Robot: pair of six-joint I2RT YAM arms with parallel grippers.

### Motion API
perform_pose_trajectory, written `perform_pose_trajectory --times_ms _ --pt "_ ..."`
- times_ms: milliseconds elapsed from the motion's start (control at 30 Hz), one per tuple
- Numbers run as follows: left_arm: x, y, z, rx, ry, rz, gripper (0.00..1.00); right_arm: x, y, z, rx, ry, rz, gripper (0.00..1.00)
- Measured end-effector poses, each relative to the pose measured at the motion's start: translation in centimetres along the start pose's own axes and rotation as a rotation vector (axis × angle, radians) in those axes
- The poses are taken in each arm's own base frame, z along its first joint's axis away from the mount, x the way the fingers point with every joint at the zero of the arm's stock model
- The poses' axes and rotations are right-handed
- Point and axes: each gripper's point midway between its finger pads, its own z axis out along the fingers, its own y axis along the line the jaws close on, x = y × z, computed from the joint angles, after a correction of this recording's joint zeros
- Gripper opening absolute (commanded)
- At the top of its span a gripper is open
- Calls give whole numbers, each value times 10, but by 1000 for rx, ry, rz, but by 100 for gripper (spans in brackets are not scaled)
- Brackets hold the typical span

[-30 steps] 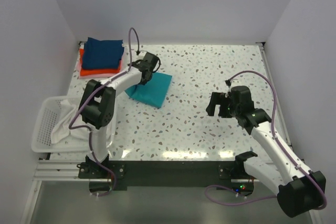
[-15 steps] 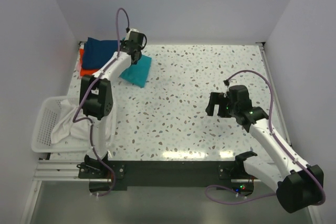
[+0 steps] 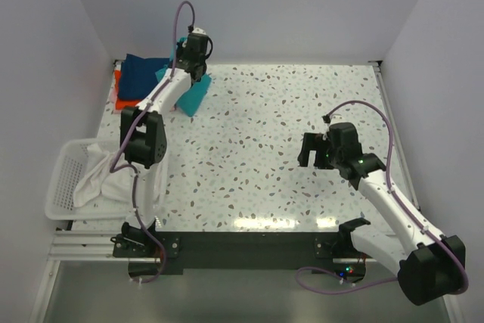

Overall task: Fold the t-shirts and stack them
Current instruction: Neatly place the folded tshirt to the corner

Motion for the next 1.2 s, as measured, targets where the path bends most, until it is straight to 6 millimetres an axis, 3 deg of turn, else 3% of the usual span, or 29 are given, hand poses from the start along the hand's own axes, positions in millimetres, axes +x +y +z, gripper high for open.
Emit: perform_pose_trajectory --times_ms 267,567,1000,1200 --pt "-19 12 -3 -23 -37 11 0 3 -3 3 17 15 -1 99" --pt "-26 19 -8 -23 -56 -5 0 3 -3 4 17 15 -1 99" --pt "-58 55 -41 -11 -134 -75 0 3 -3 4 18 17 -2 99" --pt "-64 64 -49 -14 -150 -90 0 6 -4 6 25 35 -2 99"
